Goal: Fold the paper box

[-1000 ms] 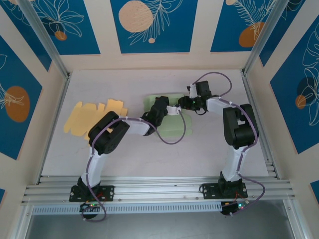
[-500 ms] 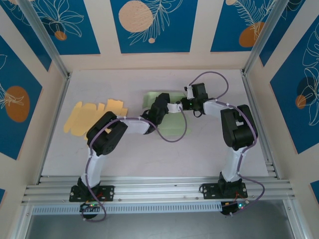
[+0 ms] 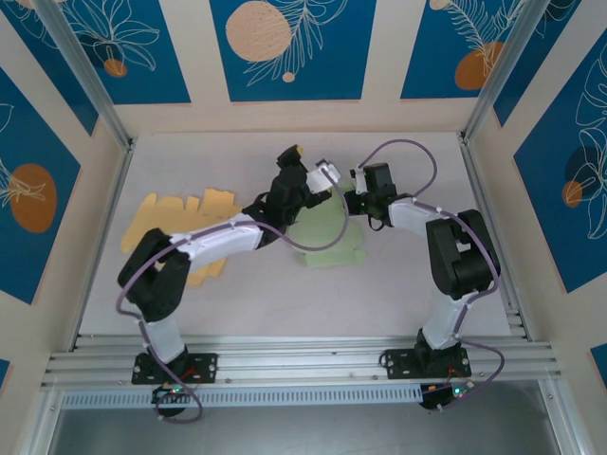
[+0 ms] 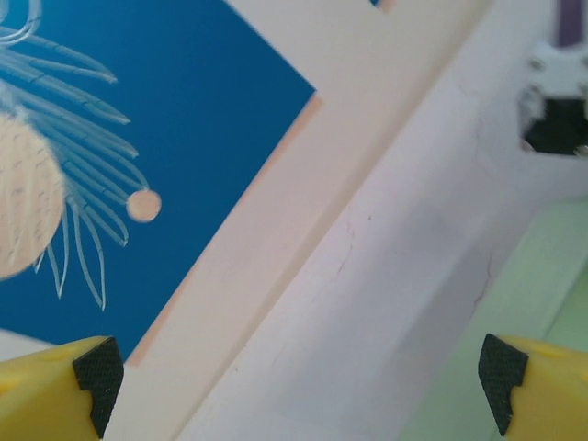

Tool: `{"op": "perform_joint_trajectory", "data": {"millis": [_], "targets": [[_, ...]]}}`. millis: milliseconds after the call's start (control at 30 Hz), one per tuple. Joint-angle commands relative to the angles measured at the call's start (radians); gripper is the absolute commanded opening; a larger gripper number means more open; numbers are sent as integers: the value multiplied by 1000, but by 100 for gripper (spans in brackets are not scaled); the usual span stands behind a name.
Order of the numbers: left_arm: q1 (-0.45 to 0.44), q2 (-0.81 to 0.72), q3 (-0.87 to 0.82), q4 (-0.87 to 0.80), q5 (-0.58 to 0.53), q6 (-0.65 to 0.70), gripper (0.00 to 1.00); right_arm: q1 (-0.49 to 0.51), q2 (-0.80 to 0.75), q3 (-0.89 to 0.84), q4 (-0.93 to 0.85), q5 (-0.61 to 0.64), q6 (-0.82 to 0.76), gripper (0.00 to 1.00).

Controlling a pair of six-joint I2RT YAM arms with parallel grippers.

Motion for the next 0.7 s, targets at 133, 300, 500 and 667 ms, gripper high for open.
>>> {"op": "perform_joint_trajectory", "data": {"millis": [133, 300, 500, 667], "targets": [[29, -227, -39, -290, -54, -472, 100, 13, -116, -64, 15, 0, 23, 0], [173, -394, -187, -370, 89, -775, 100, 18, -190, -102, -16, -8, 67, 0], [444, -520, -402, -248, 488, -1106, 100, 35, -250, -126, -58, 11, 96, 0], [456, -517, -436, -182, 619, -1166, 100, 62, -251, -115, -105, 101, 120, 0]]}}
